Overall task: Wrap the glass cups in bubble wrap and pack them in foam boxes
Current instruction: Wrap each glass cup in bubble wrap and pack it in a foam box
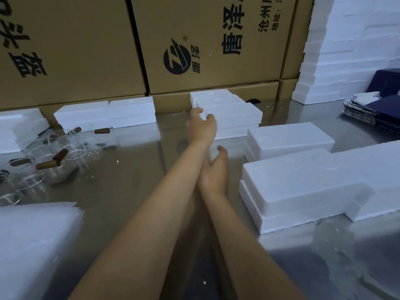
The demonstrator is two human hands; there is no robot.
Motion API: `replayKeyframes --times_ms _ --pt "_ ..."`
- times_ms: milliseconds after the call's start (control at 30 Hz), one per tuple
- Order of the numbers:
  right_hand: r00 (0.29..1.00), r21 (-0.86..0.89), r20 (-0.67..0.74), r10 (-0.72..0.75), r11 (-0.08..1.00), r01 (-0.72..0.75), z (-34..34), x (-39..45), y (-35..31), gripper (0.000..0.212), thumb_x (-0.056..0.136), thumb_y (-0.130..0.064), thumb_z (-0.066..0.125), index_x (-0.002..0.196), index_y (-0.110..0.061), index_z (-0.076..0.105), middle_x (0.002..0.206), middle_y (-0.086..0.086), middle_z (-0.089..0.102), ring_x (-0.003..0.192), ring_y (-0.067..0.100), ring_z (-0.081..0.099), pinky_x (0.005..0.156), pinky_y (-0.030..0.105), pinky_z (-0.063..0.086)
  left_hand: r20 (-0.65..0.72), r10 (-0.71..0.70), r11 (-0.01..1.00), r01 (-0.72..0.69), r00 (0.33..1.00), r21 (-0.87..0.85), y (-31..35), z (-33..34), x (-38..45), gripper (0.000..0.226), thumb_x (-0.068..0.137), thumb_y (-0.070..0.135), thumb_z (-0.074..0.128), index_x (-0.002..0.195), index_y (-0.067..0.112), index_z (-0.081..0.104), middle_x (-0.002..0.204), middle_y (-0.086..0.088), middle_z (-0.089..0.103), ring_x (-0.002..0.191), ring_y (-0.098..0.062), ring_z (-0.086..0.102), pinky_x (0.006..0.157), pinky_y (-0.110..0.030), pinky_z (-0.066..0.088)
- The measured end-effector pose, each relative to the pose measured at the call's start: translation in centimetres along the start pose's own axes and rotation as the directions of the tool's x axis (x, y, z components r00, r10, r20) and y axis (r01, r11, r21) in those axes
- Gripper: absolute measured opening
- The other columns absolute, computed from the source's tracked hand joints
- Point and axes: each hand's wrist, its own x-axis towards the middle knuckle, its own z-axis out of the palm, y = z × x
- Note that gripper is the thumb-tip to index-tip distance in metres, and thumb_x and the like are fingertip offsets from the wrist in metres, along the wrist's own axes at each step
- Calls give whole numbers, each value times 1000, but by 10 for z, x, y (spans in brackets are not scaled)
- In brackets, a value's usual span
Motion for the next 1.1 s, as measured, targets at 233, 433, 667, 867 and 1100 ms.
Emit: replayKeyframes --times_ms 233,433,667,867,1100 --pt "952 176 -251 174 975 -132 21 71 -12 64 101 -13 38 158 0 10 166 15 13 152 28 16 122 32 12 59 33 999 -32 998 -16 -69 -4 19 49 105 29 45 152 18 36 151 -5 47 138 -24 45 105 -28 36" --pt "889 369 -403 218 927 -60 15 128 -6 58 96 -32 55 149 -17 38 140 0 53 126 18 50 97 24 37 127 131 984 -144 983 104 -84 15 53 71 93 41 68 152 20 34 153 -1 46 137 -20 46 114 -42 40" --pt "856 248 -464 229 961 -122 16 169 -5 97 90 -57 53 159 -22 -5 162 0 29 138 30 41 103 35 34 107 167 967 -184 980 176 -92 22 76 67 92 32 71 149 20 37 145 -3 51 130 -22 52 99 -28 41" --pt "853 207 -475 218 969 -133 16 175 0 91 90 -56 51 160 -23 2 88 -17 47 94 19 41 83 33 25 100 137 977 -151 986 149 -90 18 74 56 95 14 62 148 16 42 141 -4 56 122 -20 58 100 -26 44" --pt "836 119 -535 118 991 -63 20 168 3 70 87 -49 59 141 -15 31 91 -11 50 84 19 42 74 29 29 20 77 994 -79 997 71 -84 13 63 68 88 11 65 150 20 37 143 -2 52 126 -23 53 101 -32 47"
